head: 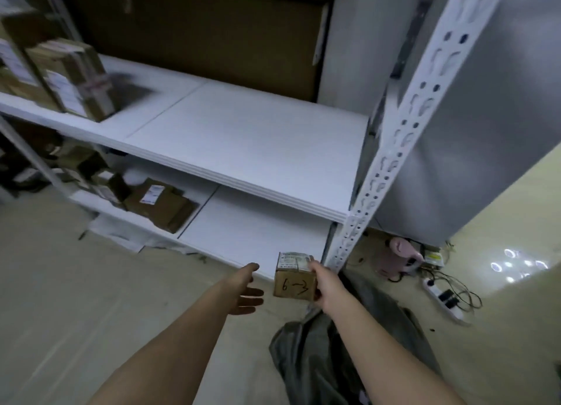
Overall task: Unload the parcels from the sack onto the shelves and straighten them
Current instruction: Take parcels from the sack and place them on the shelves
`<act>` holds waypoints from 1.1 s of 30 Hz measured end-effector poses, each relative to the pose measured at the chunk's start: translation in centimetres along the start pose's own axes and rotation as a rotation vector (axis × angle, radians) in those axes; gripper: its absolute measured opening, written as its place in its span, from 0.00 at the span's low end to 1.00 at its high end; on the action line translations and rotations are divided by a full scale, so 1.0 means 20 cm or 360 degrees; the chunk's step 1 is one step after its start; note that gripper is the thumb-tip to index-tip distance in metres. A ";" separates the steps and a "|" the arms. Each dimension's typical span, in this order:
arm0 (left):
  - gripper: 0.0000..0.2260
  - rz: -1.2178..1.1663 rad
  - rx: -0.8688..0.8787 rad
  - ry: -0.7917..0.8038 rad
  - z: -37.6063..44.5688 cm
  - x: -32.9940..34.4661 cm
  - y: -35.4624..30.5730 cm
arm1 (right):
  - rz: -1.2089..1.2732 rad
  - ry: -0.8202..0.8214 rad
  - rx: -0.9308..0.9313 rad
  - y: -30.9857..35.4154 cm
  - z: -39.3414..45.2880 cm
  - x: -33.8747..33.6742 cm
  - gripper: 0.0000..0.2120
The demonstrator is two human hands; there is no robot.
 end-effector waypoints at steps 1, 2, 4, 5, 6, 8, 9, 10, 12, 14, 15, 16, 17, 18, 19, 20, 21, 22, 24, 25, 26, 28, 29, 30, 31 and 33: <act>0.23 -0.0003 0.0021 -0.0007 0.02 -0.11 -0.02 | -0.0004 -0.0014 -0.0006 -0.01 0.02 0.11 0.06; 0.23 -0.0012 0.0033 -0.0022 0.03 -0.20 -0.03 | -0.0016 -0.0031 -0.0020 -0.02 0.03 0.21 0.07; 0.22 -0.0027 0.0057 -0.0035 0.07 -0.46 -0.06 | -0.0023 -0.0069 -0.0034 -0.05 0.06 0.48 0.07; 0.22 -0.0020 0.0081 -0.0041 0.09 -0.60 -0.08 | -0.0009 -0.0084 -0.0033 -0.08 0.08 0.63 0.07; 0.22 -0.0014 0.0107 -0.0056 0.10 -0.73 -0.09 | 0.0005 -0.0098 -0.0028 -0.10 0.09 0.76 0.07; 0.21 -0.0046 0.0162 -0.0083 0.12 -0.96 -0.12 | -0.0010 -0.0113 -0.0022 -0.13 0.11 0.99 0.09; 0.20 -0.0070 0.0186 -0.0100 0.12 -1.07 -0.13 | -0.0028 -0.0123 -0.0016 -0.14 0.12 1.10 0.11; 0.19 -0.0089 0.0198 -0.0128 0.12 -1.19 -0.15 | -0.0048 -0.0129 -0.0012 -0.15 0.13 1.21 0.12; 0.19 -0.0094 0.0195 -0.0171 0.13 -1.37 -0.18 | -0.0062 -0.0131 -0.0029 -0.15 0.15 1.38 0.14; 0.19 -0.0079 0.0207 -0.0218 0.16 -1.52 -0.21 | -0.0060 -0.0126 -0.0047 -0.13 0.18 1.53 0.14; 0.18 -0.0076 0.0215 -0.0236 0.19 -1.59 -0.23 | -0.0049 -0.0127 -0.0052 -0.12 0.21 1.59 0.14; 0.18 -0.0076 0.0221 -0.0242 0.21 -1.64 -0.25 | -0.0029 -0.0125 -0.0052 -0.11 0.23 1.65 0.14; 0.18 -0.0073 0.0222 -0.0241 0.24 -1.68 -0.27 | -0.0010 -0.0118 -0.0047 -0.11 0.26 1.69 0.13; 0.18 -0.0068 0.0213 -0.0234 0.28 -1.72 -0.29 | 0.0019 -0.0110 -0.0026 -0.11 0.29 1.74 0.13; 0.18 -0.0061 0.0199 -0.0227 0.31 -1.76 -0.30 | 0.0051 -0.0107 0.0002 -0.11 0.32 1.78 0.14; 0.18 -0.0051 0.0186 -0.0215 0.36 -1.79 -0.33 | 0.0084 -0.0114 0.0028 -0.10 0.36 1.82 0.16; 0.19 -0.0042 0.0176 -0.0202 0.41 -1.82 -0.35 | 0.0111 -0.0128 0.0054 -0.09 0.40 1.86 0.18; 0.19 -0.0034 0.0161 -0.0194 0.45 -1.84 -0.37 | 0.0125 -0.0138 0.0076 -0.09 0.44 1.90 0.20; 0.19 -0.0025 0.0127 -0.0179 0.55 -1.90 -0.42 | 0.0137 -0.0145 0.0121 -0.07 0.55 1.97 0.22; 0.19 -0.0021 0.0123 -0.0175 0.62 -1.93 -0.46 | 0.0136 -0.0144 0.0143 -0.06 0.61 2.02 0.23; 0.19 -0.0014 0.0122 -0.0176 0.69 -1.95 -0.49 | 0.0136 -0.0137 0.0160 -0.04 0.67 2.06 0.23; 0.19 0.0004 0.0093 -0.0188 0.82 -2.00 -0.54 | 0.0141 -0.0113 0.0199 -0.02 0.80 2.13 0.23; 0.18 0.0013 0.0084 -0.0191 0.88 -2.02 -0.57 | 0.0151 -0.0101 0.0225 -0.01 0.86 2.17 0.24; 0.18 0.0024 0.0079 -0.0186 0.96 -2.05 -0.60 | 0.0164 -0.0099 0.0245 -0.01 0.93 2.21 0.25; 0.18 0.0034 0.0066 -0.0182 1.03 -2.07 -0.61 | 0.0164 -0.0105 0.0261 0.00 0.99 2.24 0.25; 0.18 0.0061 0.0043 -0.0171 1.16 -2.10 -0.63 | 0.0126 -0.0121 0.0284 0.01 1.10 2.29 0.25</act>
Point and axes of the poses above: each hand's wrist, its own z-axis towards the middle knuckle, its own x-axis out of the palm, y = z × x, the point moved 2 cm from there along z, towards the middle knuckle, and after that the axes turned 5 degrees about x, right-handed, at the moved point
